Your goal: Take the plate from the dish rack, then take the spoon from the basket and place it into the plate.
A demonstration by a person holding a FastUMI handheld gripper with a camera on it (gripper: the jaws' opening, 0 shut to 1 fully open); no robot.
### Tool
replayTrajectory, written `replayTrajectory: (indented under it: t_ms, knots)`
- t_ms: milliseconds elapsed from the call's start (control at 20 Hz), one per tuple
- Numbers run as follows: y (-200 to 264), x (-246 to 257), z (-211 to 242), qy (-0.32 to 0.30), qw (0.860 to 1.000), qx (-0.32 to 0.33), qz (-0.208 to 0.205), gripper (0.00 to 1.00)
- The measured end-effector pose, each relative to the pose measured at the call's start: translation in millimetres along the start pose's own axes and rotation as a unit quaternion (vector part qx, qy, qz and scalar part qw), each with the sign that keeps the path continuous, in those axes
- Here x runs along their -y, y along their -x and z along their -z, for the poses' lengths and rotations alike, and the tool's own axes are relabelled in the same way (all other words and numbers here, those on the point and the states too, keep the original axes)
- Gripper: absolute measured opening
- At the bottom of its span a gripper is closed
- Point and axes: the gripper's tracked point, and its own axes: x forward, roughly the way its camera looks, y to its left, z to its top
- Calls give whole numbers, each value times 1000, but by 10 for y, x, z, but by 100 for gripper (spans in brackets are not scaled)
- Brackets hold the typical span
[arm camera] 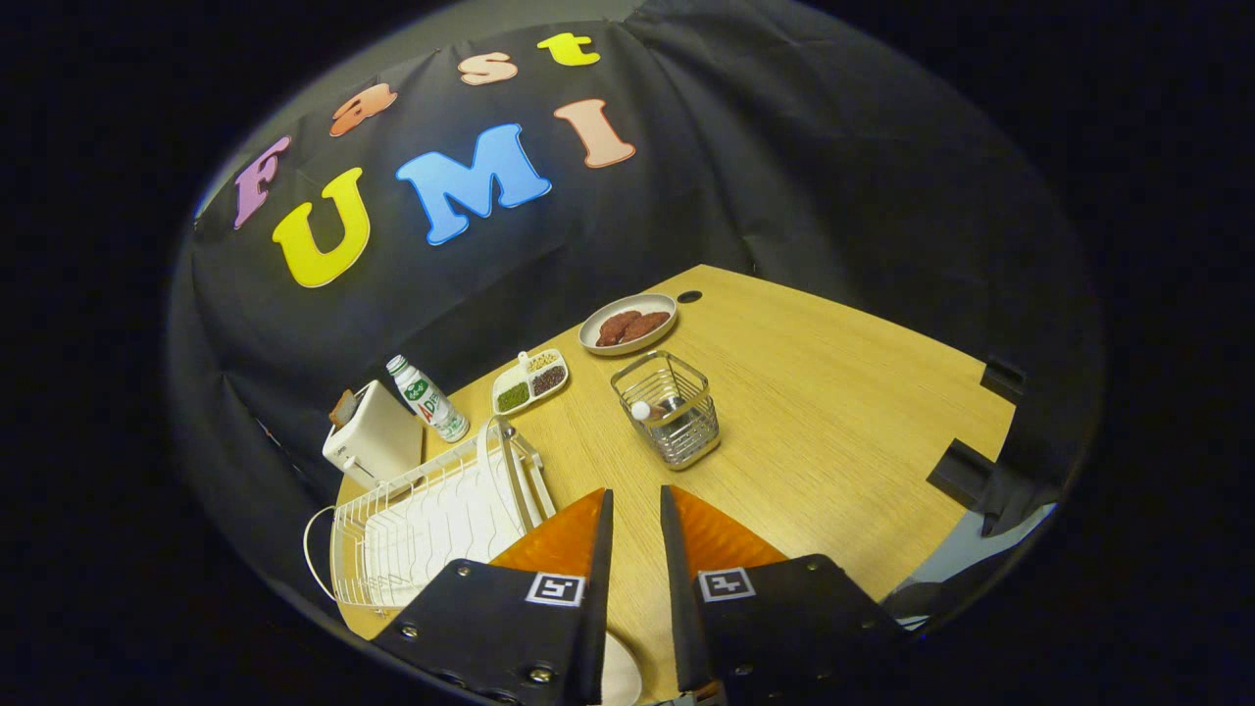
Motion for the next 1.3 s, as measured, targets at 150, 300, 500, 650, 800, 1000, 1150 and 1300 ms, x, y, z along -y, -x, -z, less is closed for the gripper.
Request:
replayTrajectory:
  t_ms: [150,300,500,650,800,1000,1150,1300]
  knots:
    - [-225,-12,-204,5,1000,13,2,28]
    - [-414,10,-335,18,1000,18,14,28]
    - [-587,33,-418,31,999,18,23,28]
    - [-692,73,-396,38,999,10,32,28]
    - [-752,123,-393,40,998,1,44,28]
    - [-796,163,-364,45,998,-5,50,28]
    - [-801,144,-426,51,998,-3,43,28]
    - [-816,177,-377,70,996,-3,54,8]
